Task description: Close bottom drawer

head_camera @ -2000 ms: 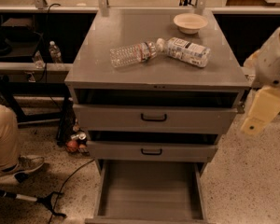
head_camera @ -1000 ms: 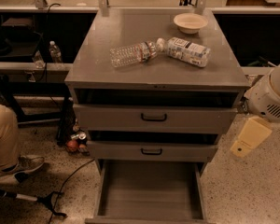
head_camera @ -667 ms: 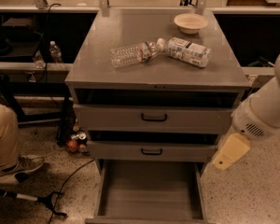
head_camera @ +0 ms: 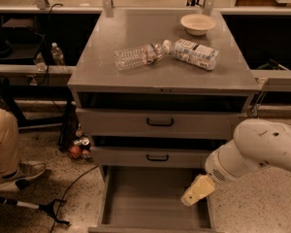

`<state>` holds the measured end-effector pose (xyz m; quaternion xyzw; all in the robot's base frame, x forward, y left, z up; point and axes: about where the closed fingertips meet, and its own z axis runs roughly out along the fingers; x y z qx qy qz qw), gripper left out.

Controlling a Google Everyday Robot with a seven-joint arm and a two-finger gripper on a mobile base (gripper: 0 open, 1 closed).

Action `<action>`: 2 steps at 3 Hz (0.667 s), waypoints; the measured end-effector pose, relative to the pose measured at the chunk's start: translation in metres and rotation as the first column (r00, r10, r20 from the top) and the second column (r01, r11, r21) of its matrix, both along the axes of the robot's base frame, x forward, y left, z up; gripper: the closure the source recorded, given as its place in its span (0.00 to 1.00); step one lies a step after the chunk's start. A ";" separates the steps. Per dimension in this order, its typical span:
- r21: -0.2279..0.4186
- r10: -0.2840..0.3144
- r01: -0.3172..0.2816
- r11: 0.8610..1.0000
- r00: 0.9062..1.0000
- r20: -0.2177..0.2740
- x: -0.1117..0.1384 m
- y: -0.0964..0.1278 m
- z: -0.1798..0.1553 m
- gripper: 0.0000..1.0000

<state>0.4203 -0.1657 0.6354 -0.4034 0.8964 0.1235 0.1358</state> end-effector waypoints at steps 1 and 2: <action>0.000 0.000 0.000 1.000 1.000 0.000 0.000 0.000 0.000 0.00; -0.004 -0.038 0.038 0.999 0.999 -0.003 -0.005 -0.004 -0.032 0.00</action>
Offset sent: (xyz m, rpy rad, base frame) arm -0.0181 -0.0136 -0.1106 -0.0101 0.0123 -0.1344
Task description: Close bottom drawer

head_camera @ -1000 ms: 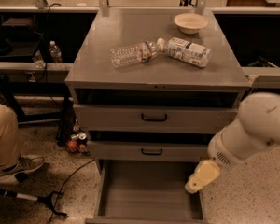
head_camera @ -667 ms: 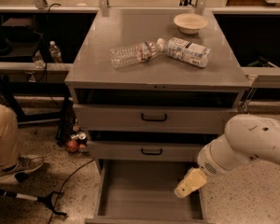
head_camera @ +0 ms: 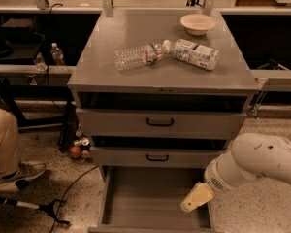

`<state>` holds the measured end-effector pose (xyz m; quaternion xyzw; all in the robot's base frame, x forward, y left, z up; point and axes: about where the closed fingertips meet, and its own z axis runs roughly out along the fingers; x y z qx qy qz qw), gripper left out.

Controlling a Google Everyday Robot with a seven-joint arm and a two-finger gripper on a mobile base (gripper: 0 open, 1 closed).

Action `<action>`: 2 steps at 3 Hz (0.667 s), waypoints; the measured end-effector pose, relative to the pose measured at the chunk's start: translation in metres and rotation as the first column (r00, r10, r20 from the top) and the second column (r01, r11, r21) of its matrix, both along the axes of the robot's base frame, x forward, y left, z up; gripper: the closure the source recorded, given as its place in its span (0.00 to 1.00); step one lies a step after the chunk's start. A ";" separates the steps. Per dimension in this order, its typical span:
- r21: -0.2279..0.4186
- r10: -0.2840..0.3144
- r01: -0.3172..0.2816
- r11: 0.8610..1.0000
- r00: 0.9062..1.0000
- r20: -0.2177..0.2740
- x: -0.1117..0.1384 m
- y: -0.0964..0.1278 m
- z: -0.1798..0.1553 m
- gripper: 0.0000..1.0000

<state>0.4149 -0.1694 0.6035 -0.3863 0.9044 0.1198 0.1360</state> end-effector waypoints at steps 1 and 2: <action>-0.009 -0.063 0.063 0.998 0.998 -0.015 -0.008 -0.007 -0.060 0.00; -0.004 -0.137 0.137 0.991 0.989 -0.056 -0.012 -0.021 -0.137 0.00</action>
Offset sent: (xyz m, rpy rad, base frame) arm -0.0158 -0.0296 -0.1974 0.0081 0.0900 -0.1922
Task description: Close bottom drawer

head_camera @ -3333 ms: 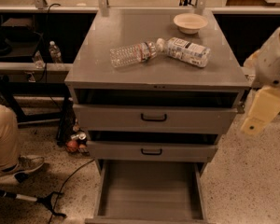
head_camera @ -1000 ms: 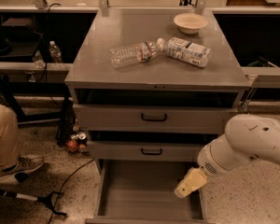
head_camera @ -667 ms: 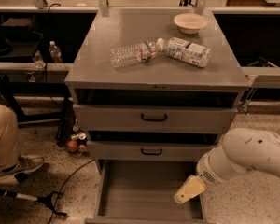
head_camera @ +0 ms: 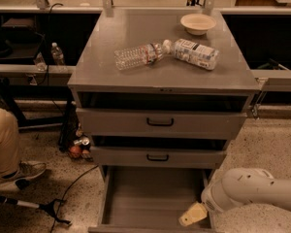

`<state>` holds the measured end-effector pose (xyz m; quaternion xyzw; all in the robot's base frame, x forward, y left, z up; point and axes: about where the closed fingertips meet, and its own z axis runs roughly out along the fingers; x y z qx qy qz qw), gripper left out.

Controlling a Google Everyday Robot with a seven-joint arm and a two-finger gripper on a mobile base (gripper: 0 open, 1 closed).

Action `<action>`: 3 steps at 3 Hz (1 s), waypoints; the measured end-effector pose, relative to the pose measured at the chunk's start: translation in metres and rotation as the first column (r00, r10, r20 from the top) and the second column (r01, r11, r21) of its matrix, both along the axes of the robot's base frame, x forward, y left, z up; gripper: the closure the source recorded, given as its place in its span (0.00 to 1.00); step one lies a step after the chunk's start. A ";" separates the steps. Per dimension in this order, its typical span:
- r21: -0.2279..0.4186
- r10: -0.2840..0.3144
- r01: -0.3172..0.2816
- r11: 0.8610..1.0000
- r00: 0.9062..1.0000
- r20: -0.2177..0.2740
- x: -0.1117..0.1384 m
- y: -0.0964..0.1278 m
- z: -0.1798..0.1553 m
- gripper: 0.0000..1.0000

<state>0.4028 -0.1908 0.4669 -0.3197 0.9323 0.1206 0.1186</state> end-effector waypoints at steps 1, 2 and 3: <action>0.017 -0.049 0.050 0.999 0.997 -0.053 -0.006 -0.013 -0.050 0.00; 0.018 -0.105 0.107 0.994 0.988 -0.113 -0.021 -0.028 -0.095 0.18; 0.008 -0.152 0.156 0.988 0.974 -0.171 -0.040 -0.039 -0.132 0.40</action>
Offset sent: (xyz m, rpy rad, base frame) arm -0.0381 -0.0468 -0.1478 0.0289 0.1804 -0.1800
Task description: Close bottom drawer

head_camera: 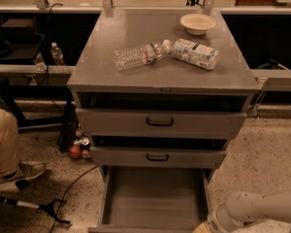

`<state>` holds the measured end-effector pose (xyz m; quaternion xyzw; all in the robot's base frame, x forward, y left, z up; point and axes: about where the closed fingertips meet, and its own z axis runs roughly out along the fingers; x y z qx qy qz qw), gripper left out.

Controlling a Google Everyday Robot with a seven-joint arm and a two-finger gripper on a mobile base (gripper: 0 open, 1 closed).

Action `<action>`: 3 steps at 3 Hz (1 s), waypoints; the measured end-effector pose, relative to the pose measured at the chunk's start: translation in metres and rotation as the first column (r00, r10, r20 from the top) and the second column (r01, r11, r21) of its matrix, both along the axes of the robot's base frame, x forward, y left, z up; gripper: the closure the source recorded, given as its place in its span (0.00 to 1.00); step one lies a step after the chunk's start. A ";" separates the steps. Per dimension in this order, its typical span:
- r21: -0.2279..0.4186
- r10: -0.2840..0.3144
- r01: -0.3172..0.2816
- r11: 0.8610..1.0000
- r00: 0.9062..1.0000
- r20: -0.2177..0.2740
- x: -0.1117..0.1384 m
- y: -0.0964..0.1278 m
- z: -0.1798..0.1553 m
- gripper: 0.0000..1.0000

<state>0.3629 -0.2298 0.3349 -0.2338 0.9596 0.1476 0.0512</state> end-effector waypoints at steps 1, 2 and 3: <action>0.016 -0.035 0.036 0.999 0.997 -0.066 -0.019 -0.004 -0.037 0.65; 0.020 -0.036 0.038 0.999 0.996 -0.078 -0.023 -0.003 -0.044 0.88; 0.021 -0.038 0.040 0.999 0.995 -0.092 -0.024 -0.003 -0.050 1.00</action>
Offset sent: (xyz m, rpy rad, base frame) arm -0.0188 -0.0042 -0.0373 0.0172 0.0655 -0.0352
